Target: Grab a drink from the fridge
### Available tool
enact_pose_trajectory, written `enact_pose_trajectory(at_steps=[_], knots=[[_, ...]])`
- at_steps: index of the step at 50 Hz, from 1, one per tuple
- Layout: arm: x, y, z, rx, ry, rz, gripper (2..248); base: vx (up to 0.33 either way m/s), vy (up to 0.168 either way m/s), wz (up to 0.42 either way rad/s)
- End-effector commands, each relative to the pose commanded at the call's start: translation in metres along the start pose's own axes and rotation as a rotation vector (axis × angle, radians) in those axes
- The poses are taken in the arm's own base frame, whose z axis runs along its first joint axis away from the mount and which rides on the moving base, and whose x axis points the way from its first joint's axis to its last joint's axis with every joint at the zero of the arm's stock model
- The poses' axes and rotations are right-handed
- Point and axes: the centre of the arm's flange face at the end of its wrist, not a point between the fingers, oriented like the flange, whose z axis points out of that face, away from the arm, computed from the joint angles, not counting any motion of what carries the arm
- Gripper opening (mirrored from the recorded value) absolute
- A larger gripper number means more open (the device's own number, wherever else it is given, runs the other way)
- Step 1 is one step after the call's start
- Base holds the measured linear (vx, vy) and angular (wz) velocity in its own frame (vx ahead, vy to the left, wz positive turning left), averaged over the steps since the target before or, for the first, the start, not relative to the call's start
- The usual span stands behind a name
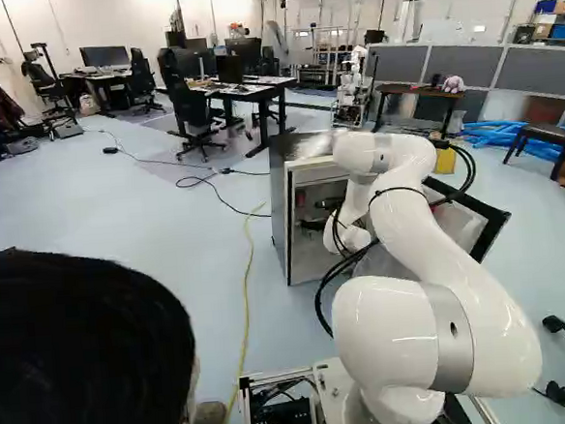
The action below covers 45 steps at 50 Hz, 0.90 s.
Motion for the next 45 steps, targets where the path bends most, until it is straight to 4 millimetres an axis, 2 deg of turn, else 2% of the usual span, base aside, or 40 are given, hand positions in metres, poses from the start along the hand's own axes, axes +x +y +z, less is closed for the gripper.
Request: enact_pose_trajectory(at_steps=[45], knots=[[0.014,0.005,0.03,0.053,0.147,-0.048,247,0.0,0.0,0.0]])
